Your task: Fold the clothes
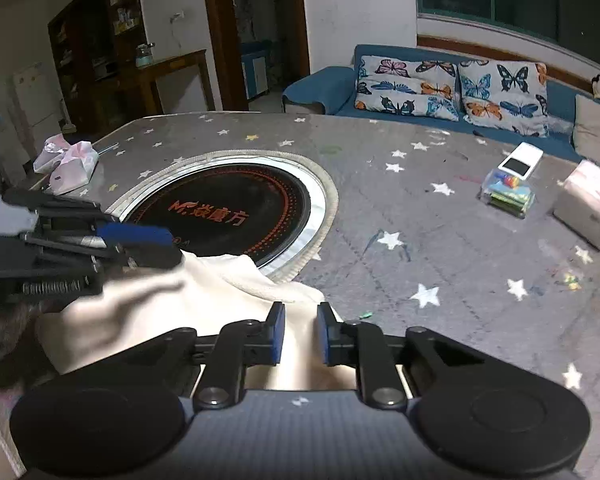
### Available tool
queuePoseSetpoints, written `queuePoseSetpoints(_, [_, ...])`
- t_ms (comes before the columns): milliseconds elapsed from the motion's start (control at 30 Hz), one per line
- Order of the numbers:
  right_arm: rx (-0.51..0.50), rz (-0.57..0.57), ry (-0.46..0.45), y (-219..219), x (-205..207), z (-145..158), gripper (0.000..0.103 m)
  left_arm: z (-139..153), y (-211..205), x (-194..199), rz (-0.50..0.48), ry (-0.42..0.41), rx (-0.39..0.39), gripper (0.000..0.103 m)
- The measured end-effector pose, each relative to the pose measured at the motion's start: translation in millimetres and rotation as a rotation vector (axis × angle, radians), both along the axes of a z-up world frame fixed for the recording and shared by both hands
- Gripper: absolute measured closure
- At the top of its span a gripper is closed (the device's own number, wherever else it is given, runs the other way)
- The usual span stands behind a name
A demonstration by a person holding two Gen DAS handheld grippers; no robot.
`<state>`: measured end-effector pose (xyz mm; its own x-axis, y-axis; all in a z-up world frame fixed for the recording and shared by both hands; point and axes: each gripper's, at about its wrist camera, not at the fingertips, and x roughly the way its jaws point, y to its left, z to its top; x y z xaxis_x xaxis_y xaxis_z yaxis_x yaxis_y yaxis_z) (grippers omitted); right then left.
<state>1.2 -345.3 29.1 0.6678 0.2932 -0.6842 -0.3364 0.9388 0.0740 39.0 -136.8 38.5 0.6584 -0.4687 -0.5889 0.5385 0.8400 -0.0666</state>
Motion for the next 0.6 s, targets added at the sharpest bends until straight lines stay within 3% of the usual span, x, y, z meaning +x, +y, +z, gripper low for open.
queuePoseSetpoints(233, [-0.003, -0.020, 0.018, 1.3, 6.9, -10.4, 0.090, -20.4, -13.6, 10.5, 0.049, 0.052, 0.012, 0.080])
queuePoseSetpoints(600, [0.052, -0.079, 0.047, -50.0, -46.7, 11.3, 0.090, -17.9, -11.1, -0.8, 0.081, 0.036, 0.000, 0.080])
